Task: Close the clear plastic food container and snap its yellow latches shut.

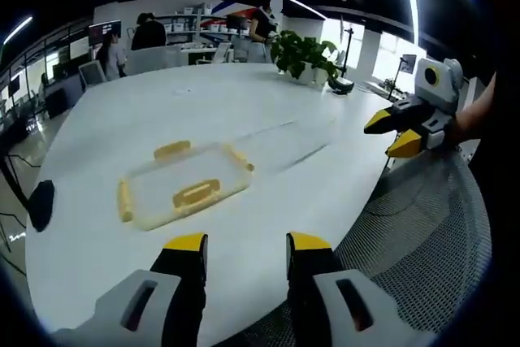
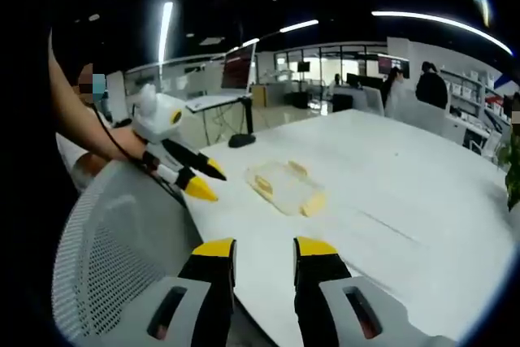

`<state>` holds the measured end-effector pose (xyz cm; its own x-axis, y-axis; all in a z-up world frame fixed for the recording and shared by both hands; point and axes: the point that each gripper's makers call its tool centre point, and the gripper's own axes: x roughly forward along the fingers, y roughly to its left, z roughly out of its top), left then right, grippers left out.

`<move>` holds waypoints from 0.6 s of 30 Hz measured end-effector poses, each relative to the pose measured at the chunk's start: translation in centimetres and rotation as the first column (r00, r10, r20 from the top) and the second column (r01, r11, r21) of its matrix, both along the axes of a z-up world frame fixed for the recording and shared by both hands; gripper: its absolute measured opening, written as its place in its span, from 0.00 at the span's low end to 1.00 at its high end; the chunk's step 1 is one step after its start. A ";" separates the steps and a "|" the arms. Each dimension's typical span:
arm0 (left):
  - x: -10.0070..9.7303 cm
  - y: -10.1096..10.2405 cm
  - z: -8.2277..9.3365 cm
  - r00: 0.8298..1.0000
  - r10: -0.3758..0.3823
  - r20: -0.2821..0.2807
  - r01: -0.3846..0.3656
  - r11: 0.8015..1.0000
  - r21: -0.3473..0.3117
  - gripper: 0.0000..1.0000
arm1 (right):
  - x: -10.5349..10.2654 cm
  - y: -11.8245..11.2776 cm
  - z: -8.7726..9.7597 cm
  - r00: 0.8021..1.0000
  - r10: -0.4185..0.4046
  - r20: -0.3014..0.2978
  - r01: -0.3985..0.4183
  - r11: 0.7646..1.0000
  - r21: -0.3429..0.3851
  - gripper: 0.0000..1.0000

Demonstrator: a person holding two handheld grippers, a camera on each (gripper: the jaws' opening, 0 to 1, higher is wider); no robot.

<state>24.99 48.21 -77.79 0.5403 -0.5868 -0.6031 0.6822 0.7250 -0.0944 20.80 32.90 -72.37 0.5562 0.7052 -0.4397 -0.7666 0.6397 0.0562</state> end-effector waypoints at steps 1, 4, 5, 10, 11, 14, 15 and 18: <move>0.0 0.0 0.0 1.000 -0.002 0.000 0.002 1.000 0.003 0.37 | 0.0 -0.1 -0.1 1.000 -0.002 -0.002 0.002 1.000 -0.001 0.26; -0.1 0.0 0.0 1.000 -0.004 0.002 0.004 1.000 0.004 0.36 | 0.0 -0.1 -0.1 1.000 -0.005 -0.009 0.005 1.000 0.002 0.25; -0.1 0.0 -0.1 1.000 -0.006 0.000 0.006 1.000 0.005 0.35 | 0.0 0.0 -0.1 1.000 -0.005 -0.008 0.005 1.000 0.001 0.25; -0.2 0.0 -0.2 1.000 -0.015 -0.004 0.015 1.000 0.015 0.34 | -0.2 0.2 -0.1 1.000 0.009 -0.001 -0.009 1.000 -0.007 0.25; -0.2 0.0 -0.2 1.000 -0.016 -0.004 0.016 1.000 0.016 0.33 | -0.2 0.2 -0.1 1.000 0.010 -0.002 -0.010 1.000 -0.005 0.24; -0.1 0.0 -0.2 1.000 -0.012 -0.003 0.012 1.000 0.013 0.33 | -0.2 0.2 0.1 1.000 0.006 -0.003 -0.006 1.000 0.007 0.24; -0.1 0.0 -0.2 1.000 -0.011 -0.003 0.011 1.000 0.013 0.33 | -0.2 0.2 0.1 1.000 0.006 -0.001 -0.006 1.000 0.006 0.24; -0.1 0.0 -0.3 1.000 -0.015 -0.006 0.015 1.000 0.016 0.33 | -0.2 0.2 0.1 1.000 0.011 0.000 -0.011 1.000 0.006 0.24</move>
<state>24.88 48.20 -78.04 0.5282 -0.5849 -0.6155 0.6924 0.7163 -0.0865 20.59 33.14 -72.22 0.5489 0.7135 -0.4356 -0.7733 0.6312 0.0594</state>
